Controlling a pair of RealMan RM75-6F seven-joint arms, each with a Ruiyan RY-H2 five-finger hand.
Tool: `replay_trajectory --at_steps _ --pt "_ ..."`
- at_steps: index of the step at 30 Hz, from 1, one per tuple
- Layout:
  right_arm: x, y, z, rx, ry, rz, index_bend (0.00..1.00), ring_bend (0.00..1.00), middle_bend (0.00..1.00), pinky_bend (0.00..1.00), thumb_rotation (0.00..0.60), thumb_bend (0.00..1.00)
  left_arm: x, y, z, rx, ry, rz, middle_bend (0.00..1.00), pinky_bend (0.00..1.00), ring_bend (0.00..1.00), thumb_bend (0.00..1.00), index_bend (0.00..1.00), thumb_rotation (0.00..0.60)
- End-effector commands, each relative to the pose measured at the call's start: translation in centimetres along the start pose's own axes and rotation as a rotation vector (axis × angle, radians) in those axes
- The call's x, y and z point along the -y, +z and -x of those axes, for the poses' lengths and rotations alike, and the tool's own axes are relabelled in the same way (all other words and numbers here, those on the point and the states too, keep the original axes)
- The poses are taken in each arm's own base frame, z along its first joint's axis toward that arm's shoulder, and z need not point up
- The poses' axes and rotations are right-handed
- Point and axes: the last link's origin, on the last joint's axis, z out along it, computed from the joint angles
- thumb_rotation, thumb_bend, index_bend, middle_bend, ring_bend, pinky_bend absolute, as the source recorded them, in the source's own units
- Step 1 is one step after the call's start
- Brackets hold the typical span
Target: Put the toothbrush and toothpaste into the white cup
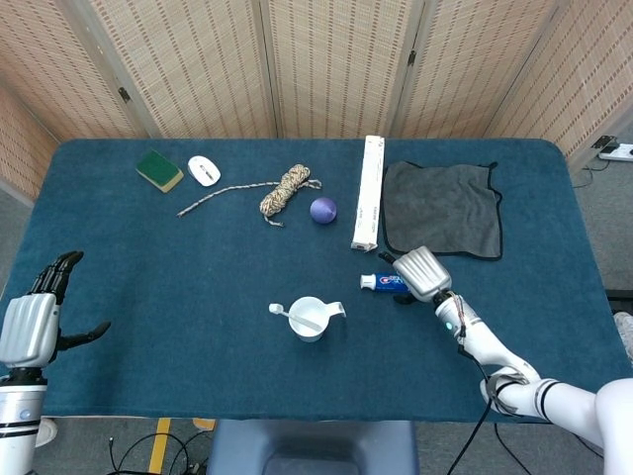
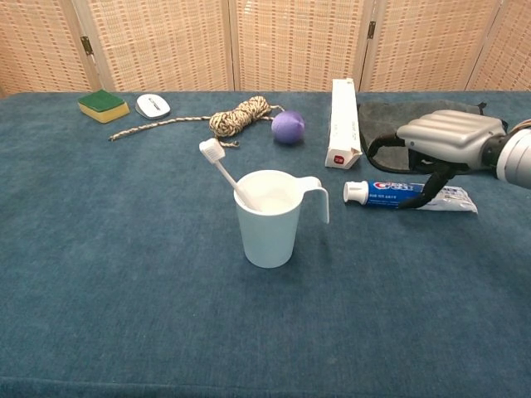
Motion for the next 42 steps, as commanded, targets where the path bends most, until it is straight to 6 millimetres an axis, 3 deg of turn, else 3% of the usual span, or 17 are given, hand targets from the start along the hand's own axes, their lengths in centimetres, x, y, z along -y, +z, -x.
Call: replay_trajectory --at_steps 1,10,21,28,32,42 --pt "0.7 0.7 0.0 0.016 -0.009 -0.005 0.23 1.00 0.96 0.98 0.600 0.12 0.0 0.0 0.0 0.000 0.001 0.001 0.15 0.44 0.19 0.12 0.12 0.600" --pt "2.6 1.9 0.2 0.056 -0.033 -0.036 0.33 1.00 0.96 0.98 0.600 0.17 0.0 0.0 -0.1 -0.001 0.004 0.000 0.15 0.44 0.19 0.12 0.12 0.600" --pt "3.1 2.7 0.3 0.061 -0.035 -0.026 0.43 1.00 0.96 0.98 0.600 0.23 0.4 -0.2 -0.3 -0.005 0.007 -0.010 0.15 0.44 0.19 0.12 0.12 0.600" --pt "3.1 2.3 0.2 0.025 -0.014 -0.030 0.59 1.00 0.96 0.98 0.600 0.33 0.3 -0.1 -0.2 -0.005 0.009 -0.010 0.15 0.44 0.19 0.12 0.12 0.600" --pt "3.3 1.5 -0.7 -0.041 0.037 -0.049 0.64 1.00 0.97 0.98 0.600 0.36 0.3 -0.1 -0.1 -0.002 0.012 -0.010 0.15 0.44 0.19 0.12 0.12 0.600" --pt "3.7 -0.6 -4.9 -0.290 0.259 -0.127 0.67 1.00 0.97 0.98 0.600 0.39 -0.1 0.0 -0.2 -0.006 0.011 -0.001 0.15 0.44 0.19 0.12 0.12 0.600"
